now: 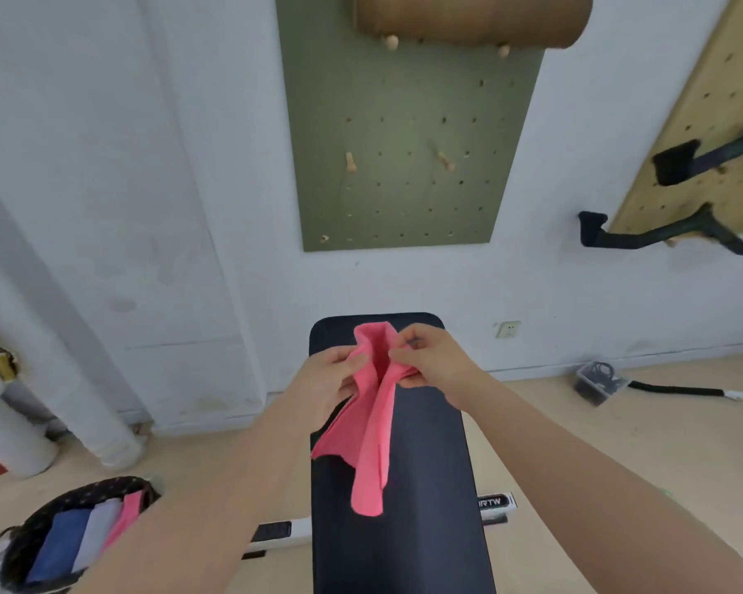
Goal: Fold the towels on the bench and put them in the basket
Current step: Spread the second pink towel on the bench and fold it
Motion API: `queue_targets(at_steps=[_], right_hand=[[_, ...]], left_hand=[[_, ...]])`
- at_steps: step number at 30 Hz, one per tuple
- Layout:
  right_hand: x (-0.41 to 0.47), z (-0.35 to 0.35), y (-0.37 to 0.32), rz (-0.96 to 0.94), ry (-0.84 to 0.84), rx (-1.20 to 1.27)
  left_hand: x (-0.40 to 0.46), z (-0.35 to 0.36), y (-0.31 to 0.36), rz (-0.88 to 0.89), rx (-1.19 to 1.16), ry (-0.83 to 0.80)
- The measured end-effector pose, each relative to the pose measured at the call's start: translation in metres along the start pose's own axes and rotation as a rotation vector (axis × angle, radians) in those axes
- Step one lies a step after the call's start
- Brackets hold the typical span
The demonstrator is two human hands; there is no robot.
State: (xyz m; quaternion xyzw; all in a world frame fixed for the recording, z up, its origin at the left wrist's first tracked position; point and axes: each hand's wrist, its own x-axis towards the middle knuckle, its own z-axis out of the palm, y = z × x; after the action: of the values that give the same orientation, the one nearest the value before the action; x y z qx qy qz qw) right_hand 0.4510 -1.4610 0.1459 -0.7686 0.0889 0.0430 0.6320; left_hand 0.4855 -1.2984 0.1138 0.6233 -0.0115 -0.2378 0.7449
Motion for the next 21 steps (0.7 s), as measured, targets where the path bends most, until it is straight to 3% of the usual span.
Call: queue_targets(at_steps=[5,9,13,16,21], right_hand=[[-0.029,0.011,-0.031,-0.091,-0.102,0.071],[-0.045,0.01,-0.04,-0.104,-0.106,0.122],[-0.058,0.001,-0.047,-0.098,-0.225,0.185],[-0.065,0.001,-0.045,-0.247,-0.128,-0.146],[-0.07,0.007,-0.038,-0.593,0.155,-0.747]], left_hand=[[-0.033,0.011,0.033,0.047,-0.149,-0.086],[-0.049,0.015,0.039,0.1,-0.159,-0.062],[-0.061,0.026,0.036,0.164,-0.247,-0.027],[-0.068,0.028,0.034,0.169,-0.232,0.037],[-0.076,0.035,0.028,0.229,0.005,0.129]])
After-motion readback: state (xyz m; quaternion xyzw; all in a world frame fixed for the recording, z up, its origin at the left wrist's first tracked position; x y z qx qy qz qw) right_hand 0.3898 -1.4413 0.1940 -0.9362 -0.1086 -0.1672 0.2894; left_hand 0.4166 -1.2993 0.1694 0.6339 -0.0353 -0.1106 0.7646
